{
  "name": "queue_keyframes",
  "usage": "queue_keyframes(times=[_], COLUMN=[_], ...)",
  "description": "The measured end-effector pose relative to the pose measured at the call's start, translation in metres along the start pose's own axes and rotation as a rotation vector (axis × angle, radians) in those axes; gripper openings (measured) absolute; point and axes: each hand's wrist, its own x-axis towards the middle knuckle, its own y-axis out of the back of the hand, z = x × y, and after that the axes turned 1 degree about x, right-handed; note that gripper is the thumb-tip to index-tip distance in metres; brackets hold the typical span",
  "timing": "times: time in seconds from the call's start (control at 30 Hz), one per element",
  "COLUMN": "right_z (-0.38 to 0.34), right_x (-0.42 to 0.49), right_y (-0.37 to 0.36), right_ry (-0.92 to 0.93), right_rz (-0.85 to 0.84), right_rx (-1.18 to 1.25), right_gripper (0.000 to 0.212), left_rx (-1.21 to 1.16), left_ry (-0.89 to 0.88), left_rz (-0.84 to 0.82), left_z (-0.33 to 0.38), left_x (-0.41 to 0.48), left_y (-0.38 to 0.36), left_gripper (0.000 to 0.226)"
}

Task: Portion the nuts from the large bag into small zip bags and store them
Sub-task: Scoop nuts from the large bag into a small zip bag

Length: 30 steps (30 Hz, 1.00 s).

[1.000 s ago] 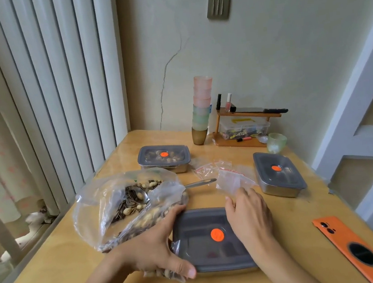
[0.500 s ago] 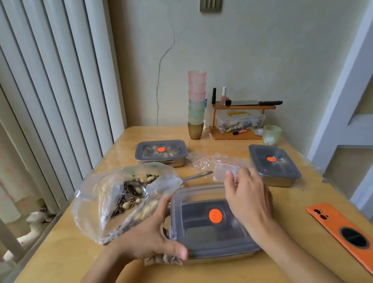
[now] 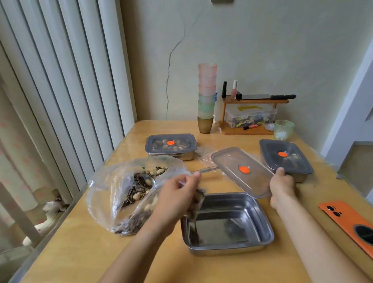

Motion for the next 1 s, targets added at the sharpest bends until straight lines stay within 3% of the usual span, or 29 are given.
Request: queue_keyframes(times=[0.13,0.27,0.37,0.57,0.8,0.93,1.0], right_z=[0.014,0.019,0.018,0.017,0.019,0.022,0.023], right_x=[0.003,0.004,0.003,-0.005,-0.007,-0.005,-0.004], right_y=[-0.001,0.001,0.0,0.0,0.0,0.0,-0.001], right_ry=[0.039,0.077,0.091,0.136,0.074,0.058,0.068], right_rz=[-0.003,-0.019,-0.035,-0.078,-0.17,-0.165,-0.15], right_rx=[0.086,0.1,0.115,0.186,0.342,0.334,0.319], right_gripper=[0.045,0.025,0.018,0.015,0.021,0.023,0.025], left_rx=[0.402,0.671,0.792,0.916,1.092,1.248,1.322], left_ry=[-0.077,-0.176,-0.26,-0.319,-0.583,-0.743,-0.697], left_rz=[-0.015,-0.054,-0.095,-0.376,-0.225,-0.072,-0.023], left_z=[-0.01,-0.007,-0.006,-0.007,-0.032,-0.04,-0.038], left_x=[0.016,0.021,0.02,0.013,0.012,0.006,0.004], left_y=[-0.007,-0.01,-0.012,-0.006,-0.011,-0.009,-0.009], left_gripper=[0.038,0.03,0.027,0.015,0.017,0.034,0.044])
